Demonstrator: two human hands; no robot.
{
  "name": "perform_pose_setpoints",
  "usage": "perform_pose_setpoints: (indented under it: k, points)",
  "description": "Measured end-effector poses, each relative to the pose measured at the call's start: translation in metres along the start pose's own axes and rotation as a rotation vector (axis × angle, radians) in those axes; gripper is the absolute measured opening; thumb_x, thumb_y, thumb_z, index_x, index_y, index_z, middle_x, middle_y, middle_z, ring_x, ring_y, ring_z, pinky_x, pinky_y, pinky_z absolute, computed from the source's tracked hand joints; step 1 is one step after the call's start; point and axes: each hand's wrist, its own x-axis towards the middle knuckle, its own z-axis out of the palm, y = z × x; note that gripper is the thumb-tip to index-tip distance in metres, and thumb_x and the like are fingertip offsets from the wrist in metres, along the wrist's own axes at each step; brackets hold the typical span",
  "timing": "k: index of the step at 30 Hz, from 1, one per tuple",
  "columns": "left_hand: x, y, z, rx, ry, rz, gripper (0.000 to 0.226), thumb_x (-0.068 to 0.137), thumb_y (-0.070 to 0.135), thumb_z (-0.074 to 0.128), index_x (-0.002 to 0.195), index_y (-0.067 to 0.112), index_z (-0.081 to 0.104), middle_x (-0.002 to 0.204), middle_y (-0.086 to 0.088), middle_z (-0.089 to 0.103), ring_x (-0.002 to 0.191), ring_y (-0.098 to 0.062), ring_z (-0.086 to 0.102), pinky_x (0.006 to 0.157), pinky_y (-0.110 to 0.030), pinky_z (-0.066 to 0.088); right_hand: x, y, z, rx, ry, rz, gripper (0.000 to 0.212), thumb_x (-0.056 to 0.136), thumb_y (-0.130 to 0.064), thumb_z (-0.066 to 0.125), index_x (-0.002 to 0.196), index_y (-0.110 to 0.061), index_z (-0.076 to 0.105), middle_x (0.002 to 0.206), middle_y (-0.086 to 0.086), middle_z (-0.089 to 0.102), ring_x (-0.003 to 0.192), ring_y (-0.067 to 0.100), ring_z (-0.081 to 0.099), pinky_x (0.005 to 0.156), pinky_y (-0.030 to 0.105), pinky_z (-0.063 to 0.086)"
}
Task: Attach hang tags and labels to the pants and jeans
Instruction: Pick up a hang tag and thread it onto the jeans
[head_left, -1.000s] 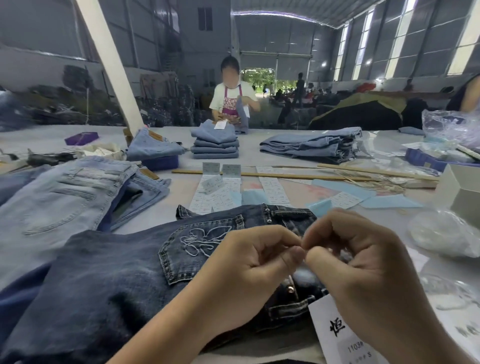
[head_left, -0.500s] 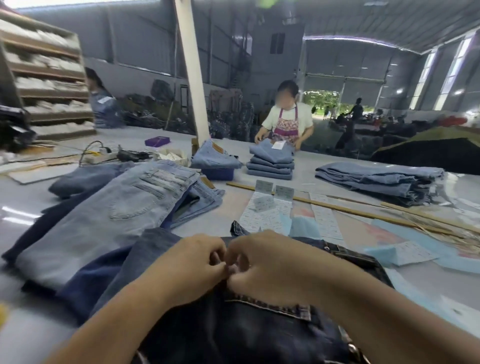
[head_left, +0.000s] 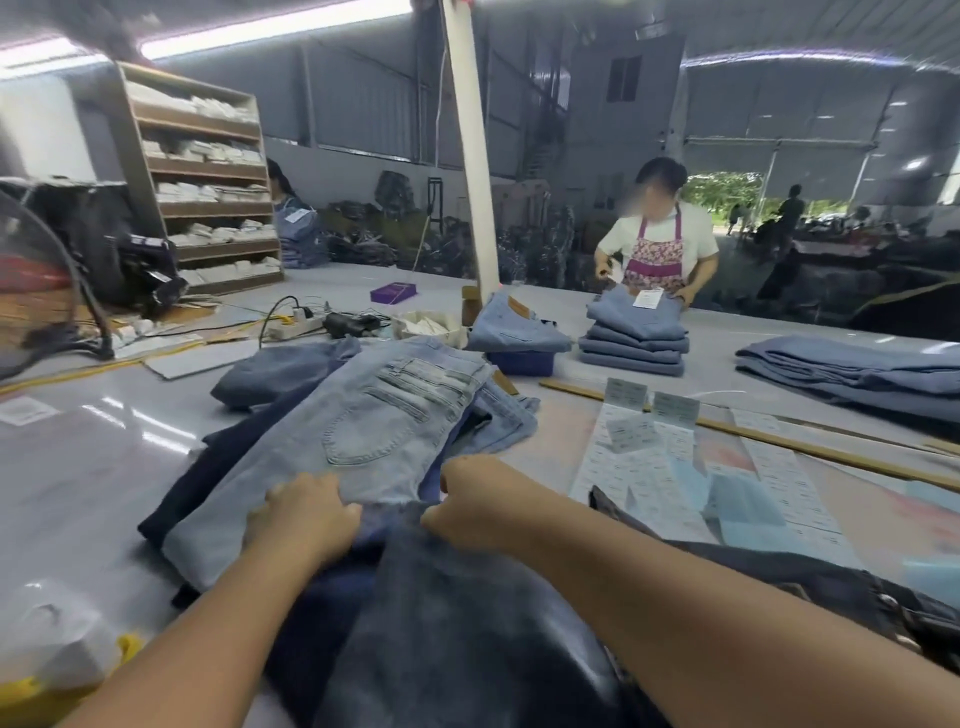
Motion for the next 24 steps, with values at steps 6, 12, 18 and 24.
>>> perform_pose_setpoints:
  k: [6, 12, 18, 24]
  points:
    - [0.052, -0.019, 0.016, 0.012, -0.087, -0.112, 0.071, 0.09, 0.063, 0.046, 0.144, 0.017, 0.04, 0.15, -0.01, 0.038, 0.135, -0.033, 0.037, 0.104, -0.044, 0.038, 0.083, -0.034, 0.014, 0.038, -0.099, 0.068, 0.023, 0.092, -0.015, 0.048, 0.103, 0.0, 0.061, 0.111, 0.018, 0.063, 0.097, 0.033, 0.059, 0.068, 0.026, 0.037]
    - [0.09, -0.013, 0.047, 0.058, -0.073, -0.034, 0.087, 0.087, 0.073, 0.038, 0.15, 0.014, 0.024, 0.152, -0.012, 0.028, 0.138, -0.032, 0.029, 0.11, -0.045, 0.029, 0.149, -0.025, 0.048, 0.272, 0.008, 0.252, 0.017, 0.087, -0.015, 0.049, 0.071, -0.01, 0.044, 0.076, 0.006, 0.05, 0.073, 0.024, 0.052, 0.06, 0.028, 0.043]
    - [0.111, -0.022, 0.08, 0.103, 0.185, -0.007, 0.084, 0.083, 0.08, 0.027, 0.135, 0.015, 0.036, 0.151, -0.013, 0.028, 0.134, -0.034, 0.026, 0.113, -0.052, 0.023, 0.169, 0.0, 0.091, 0.418, 0.015, 0.417, 0.047, 0.088, -0.02, 0.052, 0.128, -0.002, 0.036, 0.131, 0.021, 0.05, 0.121, 0.035, 0.051, 0.09, 0.033, 0.042]
    - [0.146, -0.034, 0.082, 0.004, 0.145, -0.062, 0.103, 0.073, 0.09, 0.013, 0.148, 0.021, 0.02, 0.16, -0.019, 0.011, 0.148, -0.035, 0.003, 0.117, -0.058, 0.001, 0.18, 0.008, 0.102, 0.599, 0.141, 0.426, 0.055, 0.084, -0.018, 0.054, 0.132, -0.004, 0.03, 0.126, 0.023, 0.053, 0.112, 0.037, 0.056, 0.089, 0.042, 0.048]
